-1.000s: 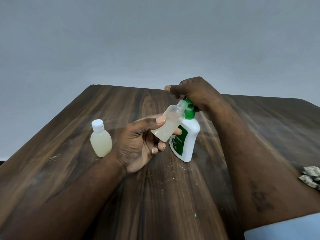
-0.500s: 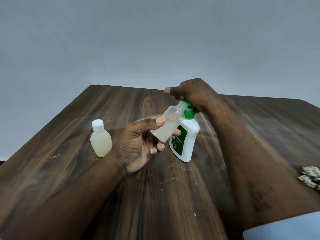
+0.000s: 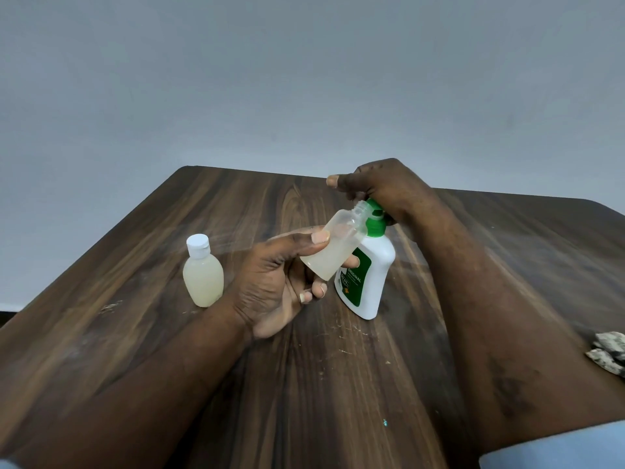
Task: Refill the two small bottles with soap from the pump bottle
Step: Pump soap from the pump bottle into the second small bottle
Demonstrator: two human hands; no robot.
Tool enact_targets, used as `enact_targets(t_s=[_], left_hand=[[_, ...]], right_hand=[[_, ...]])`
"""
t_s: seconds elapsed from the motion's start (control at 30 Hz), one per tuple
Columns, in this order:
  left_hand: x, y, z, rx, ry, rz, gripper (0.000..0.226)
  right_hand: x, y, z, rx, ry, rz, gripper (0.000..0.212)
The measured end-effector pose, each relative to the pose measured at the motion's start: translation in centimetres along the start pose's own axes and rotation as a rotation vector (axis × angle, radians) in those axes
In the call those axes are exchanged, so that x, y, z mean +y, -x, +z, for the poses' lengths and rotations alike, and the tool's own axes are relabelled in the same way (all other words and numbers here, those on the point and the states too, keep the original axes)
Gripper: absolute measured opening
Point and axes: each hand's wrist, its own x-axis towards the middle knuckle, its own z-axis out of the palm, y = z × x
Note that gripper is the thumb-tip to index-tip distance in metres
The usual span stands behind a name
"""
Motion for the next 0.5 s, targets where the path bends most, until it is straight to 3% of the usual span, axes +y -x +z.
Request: enact_targets(t_s=[0.5], left_hand=[[0.02,-0.10,-0.02,-0.009,-0.006,-0.001,0.034]], right_hand=[[-0.31,0.08,-0.11,0.033,0.004,-0.031,0.044]])
